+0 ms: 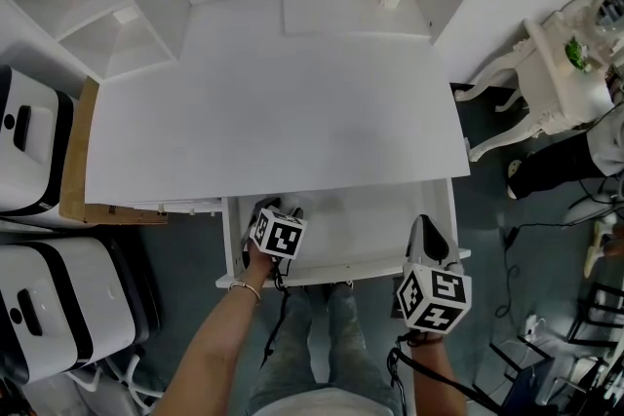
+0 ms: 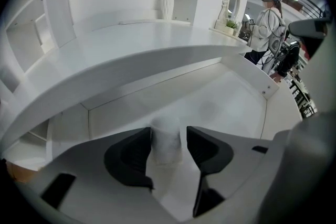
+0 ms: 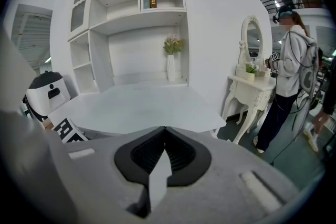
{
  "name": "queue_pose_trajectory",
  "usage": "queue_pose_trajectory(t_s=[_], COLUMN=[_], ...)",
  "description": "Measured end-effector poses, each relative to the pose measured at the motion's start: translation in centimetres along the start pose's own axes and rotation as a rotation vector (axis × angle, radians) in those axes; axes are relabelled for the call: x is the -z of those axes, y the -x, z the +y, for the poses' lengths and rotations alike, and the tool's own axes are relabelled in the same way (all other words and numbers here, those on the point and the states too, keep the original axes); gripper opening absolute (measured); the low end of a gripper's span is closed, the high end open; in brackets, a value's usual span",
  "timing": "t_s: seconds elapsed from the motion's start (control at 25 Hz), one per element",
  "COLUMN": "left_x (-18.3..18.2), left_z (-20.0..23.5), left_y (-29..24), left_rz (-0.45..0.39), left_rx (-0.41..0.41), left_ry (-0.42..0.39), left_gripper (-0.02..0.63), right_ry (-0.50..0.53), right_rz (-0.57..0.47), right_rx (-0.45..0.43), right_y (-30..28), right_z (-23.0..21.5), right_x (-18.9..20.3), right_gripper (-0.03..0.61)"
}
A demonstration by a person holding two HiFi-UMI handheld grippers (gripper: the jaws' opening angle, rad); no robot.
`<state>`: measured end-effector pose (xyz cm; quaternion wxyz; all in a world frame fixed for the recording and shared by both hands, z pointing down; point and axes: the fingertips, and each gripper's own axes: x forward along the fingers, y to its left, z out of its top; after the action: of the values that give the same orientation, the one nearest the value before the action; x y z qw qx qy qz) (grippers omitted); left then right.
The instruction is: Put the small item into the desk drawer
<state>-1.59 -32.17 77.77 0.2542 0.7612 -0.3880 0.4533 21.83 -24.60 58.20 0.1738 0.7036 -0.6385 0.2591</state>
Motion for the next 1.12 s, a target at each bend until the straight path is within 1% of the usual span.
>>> queue_pose_trajectory(t_s=[0.36, 0.44, 0.52, 0.68, 0.88, 1.04, 1.12], left_x=[-1.3, -1.5, -1.7, -3.0, -5.8, -9.2, -10.4], left_z=[-0.7, -1.1, -1.6, -1.7, -1.0, 0.5, 1.1], left_y=[2.7, 3.9, 5.5, 10.1, 17.0, 23.1, 25.8], left_rz=[-0.03, -0.047, -0.081, -0.202, -0.365, -0.527, -0.598], left_rx=[0.016, 0.028, 0.04, 0.037, 0.033, 0.004, -0.006], left_ry=[-0.04, -0.044, -0.031, 0.041, 0.129, 0.172, 0.193], left_gripper=[0.215, 0.215, 0.215, 0.212, 0.175, 0.095, 0.091], right_ry=[-0.019, -0.019, -0.017, -0.001, 0.023, 0.057, 0.075], right_rz=[-0.026, -0.037, -0.048, -0.076, -0.105, -0.142, -0.163], right_rx=[-0.03, -0.042, -0.057, -0.093, -0.134, -0.175, -0.196], right_y=[0.2, 0.3, 0.5, 0.9, 1.7, 2.0, 2.3], right_z=[0.6, 1.0, 1.5, 2.8, 4.3, 5.9, 6.6], right_x=[-0.9, -1.3, -1.9, -3.4, -5.3, -7.6, -8.8], right_gripper=[0.005, 0.005, 0.005, 0.005, 0.005, 0.005, 0.005])
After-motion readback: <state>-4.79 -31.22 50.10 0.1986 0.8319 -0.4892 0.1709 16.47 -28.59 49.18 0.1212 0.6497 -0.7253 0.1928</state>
